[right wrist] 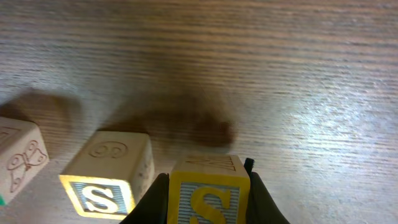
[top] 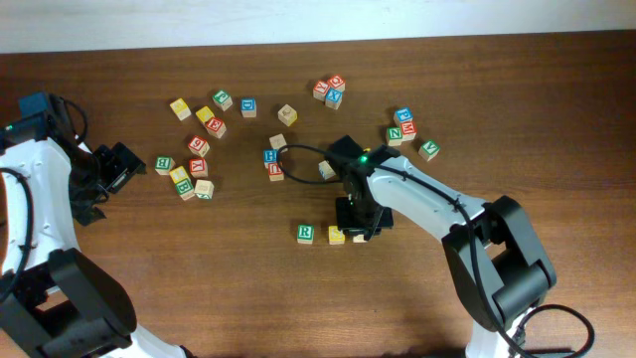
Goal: Spell out RSS
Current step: 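Lower the second S block to the right of the first S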
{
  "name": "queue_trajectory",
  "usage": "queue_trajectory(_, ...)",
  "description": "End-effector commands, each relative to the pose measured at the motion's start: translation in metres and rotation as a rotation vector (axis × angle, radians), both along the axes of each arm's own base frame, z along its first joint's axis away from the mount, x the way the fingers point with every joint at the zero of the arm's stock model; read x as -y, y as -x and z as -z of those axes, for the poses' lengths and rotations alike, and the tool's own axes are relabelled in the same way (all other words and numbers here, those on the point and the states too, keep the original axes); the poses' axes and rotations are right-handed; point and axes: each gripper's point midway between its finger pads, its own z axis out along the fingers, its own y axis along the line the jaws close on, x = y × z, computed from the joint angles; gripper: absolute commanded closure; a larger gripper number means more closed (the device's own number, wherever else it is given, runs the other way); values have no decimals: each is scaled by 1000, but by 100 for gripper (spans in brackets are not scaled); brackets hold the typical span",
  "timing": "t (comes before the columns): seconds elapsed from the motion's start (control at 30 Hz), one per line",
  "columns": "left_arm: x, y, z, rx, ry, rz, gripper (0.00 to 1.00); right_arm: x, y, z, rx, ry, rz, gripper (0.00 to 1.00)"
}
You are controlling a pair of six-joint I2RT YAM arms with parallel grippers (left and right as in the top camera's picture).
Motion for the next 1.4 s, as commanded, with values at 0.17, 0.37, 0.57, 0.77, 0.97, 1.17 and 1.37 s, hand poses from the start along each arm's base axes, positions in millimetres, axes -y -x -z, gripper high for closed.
queue_trajectory(0.17, -1, -2, -11, 32, -7, -18, 1, -4, 4, 8, 14, -15, -4, 83)
queue_trajectory(0.37, -1, -2, -11, 32, -7, -18, 1, -9, 3, 7, 15, -44, -5, 83)
queue_trajectory(0.57, -1, -2, -11, 32, -7, -18, 1, -12, 5, 7, 6, -60, -5, 79)
queue_trajectory(0.77, -1, -2, -11, 32, -7, -18, 1, -10, 9, 7, -9, -52, -5, 62)
queue_trajectory(0.97, -1, -2, -11, 32, -7, -18, 1, -9, 11, 6, -21, -52, -10, 63)
queue_trajectory(1.17, -1, -2, -11, 32, -7, -18, 1, -10, 10, 6, -15, -56, -21, 69)
queue_trajectory(1.37, -1, -2, -11, 32, -7, -18, 1, -10, 9, 6, -8, -60, -41, 70)
